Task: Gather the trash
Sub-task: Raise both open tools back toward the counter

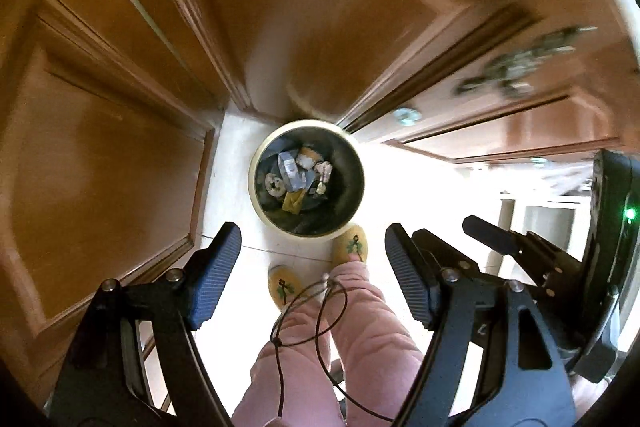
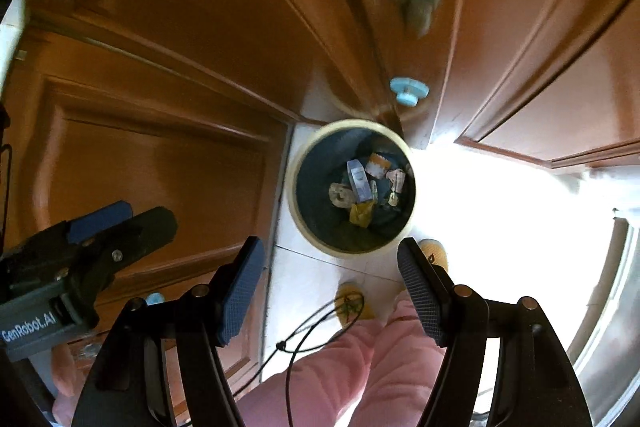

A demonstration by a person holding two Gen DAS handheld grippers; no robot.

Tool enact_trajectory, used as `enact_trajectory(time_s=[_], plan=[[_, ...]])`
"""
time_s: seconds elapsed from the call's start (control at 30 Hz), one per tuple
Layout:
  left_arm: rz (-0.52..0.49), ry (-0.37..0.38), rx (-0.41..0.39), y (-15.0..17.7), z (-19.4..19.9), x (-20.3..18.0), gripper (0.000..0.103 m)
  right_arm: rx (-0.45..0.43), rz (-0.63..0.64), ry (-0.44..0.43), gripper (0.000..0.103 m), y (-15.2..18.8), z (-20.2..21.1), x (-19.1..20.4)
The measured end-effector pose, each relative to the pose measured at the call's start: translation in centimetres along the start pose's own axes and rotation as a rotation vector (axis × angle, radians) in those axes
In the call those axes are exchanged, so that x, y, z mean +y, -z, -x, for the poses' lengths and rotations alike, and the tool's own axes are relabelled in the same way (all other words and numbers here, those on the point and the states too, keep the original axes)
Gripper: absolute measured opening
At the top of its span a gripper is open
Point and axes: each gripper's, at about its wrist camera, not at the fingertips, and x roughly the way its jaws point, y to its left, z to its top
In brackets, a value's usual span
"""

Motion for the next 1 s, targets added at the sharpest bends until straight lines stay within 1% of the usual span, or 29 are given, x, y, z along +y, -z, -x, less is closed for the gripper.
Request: enact_trajectory(time_s=[0.2,0.33,0.47,0.57,0.67,0.73,0.8,0.83,0.9,1.0], plan=[[-0.060,0.030,-0.102,0.8,10.4,-2.2,0.072,-0.066,0.017,-0.014,0.070,0.8,9.0,3.2],[-0.099,0.044,-0.193,0.8,16.8,-2.8,0.072,-0.150,0.052,-0.022,0.070,1.2,15.5,6.1],[-0.137,0.034,-0.317,0.6,23.6,-2.9,0.072,-0.257,0.072,-0.025,0.072,1.4,21.8,8.9],[-0.141,0.037,-0.388,0.3,27.5,-2.7,0.072,-0.335,0.078,-0.019,0.075,1.7,25.4,10.6],[-0.147,0.043,-0.455,-0.2,31.6,-2.8,0.072,-0.394,0.093,-0.008,0.075,1.7,28.6,12.2],[-0.159,0.040,-0.503,-0.5,34.0,-3.0,0.072,-0.424,0.103,-0.001,0.075,1.7,30.6,12.9],[-0.166,0.041,-0.538,-1.0,35.5,-3.0,0.072,-0.461,0.114,0.013,0.075,1.6,33.1,13.9],[-0.167,0.044,-0.552,-1.0,36.0,-3.0,0.072,-0.465,0.116,0.018,0.075,1.6,33.9,14.0],[-0.173,0.054,-0.571,-1.6,37.3,-3.2,0.072,-0.495,0.124,0.022,0.076,1.3,35.5,14.4],[-0.190,0.062,-0.578,-2.9,38.2,-3.2,0.072,-0.538,0.141,0.039,0.078,0.5,38.1,14.8]])
